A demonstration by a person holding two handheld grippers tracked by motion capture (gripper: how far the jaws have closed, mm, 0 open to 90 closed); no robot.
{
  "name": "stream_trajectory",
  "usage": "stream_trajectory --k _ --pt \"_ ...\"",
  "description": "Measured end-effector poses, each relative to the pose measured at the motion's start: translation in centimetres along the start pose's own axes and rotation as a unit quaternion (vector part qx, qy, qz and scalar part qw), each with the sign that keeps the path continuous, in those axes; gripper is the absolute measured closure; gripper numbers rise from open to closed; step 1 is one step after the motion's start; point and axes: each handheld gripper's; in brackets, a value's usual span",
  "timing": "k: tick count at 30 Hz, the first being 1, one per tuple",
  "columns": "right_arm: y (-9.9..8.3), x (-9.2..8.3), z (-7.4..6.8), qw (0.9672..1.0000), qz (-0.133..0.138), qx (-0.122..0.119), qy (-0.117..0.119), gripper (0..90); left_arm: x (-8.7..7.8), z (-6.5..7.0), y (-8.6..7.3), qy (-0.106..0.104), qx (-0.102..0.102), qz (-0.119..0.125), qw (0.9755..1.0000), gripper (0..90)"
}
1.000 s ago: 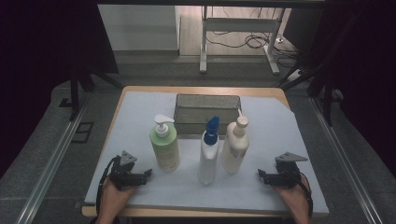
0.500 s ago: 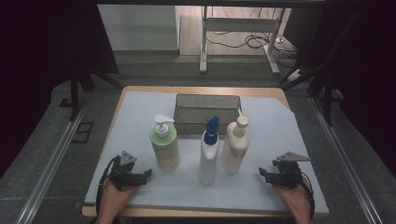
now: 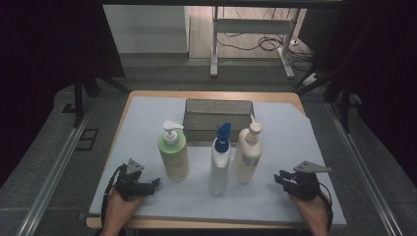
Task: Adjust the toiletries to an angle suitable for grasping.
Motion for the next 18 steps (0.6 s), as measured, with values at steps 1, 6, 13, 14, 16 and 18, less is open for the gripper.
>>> stream_trajectory --k 1,6,13,14,16,18 --pt "-0.1 0.1 -0.2 1.0 0.0 -0.004 0.0 72.0 0.0 0.0 0.0 0.0 0.0 0.0 1.0 12.5" --pt "0.2 -0.1 -0.5 0.9999 0.009 -0.007 0.001 77.1 0.0 0.0 0.0 0.0 0.0 0.0 1.0 12.5" --pt "0.8 -0.5 -1.4 0.9996 0.019 -0.017 0.015 83.5 0.0 0.0 0.0 0.0 0.0 0.0 1.0 12.5" --pt "1.1 -0.5 -1.8 0.999 0.025 -0.017 0.033 86.4 0.0 0.0 0.0 0.0 0.0 0.0 1.0 12.5" --pt "1.4 -0.5 -2.2 0.9985 0.027 -0.019 0.044 88.0 0.0 0.0 0.0 0.0 0.0 0.0 1.0 12.5" --pt "1.5 -0.4 -2.5 0.9982 0.029 -0.022 0.048 88.9 0.0 0.0 0.0 0.0 0.0 0.0 1.0 12.5"
Point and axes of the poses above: each handheld gripper's, and its own axes: x roughly forward along the jaws, y roughly out of its top, z roughly to its right, and after that the axes turned 11 degrees about -x, right-handed
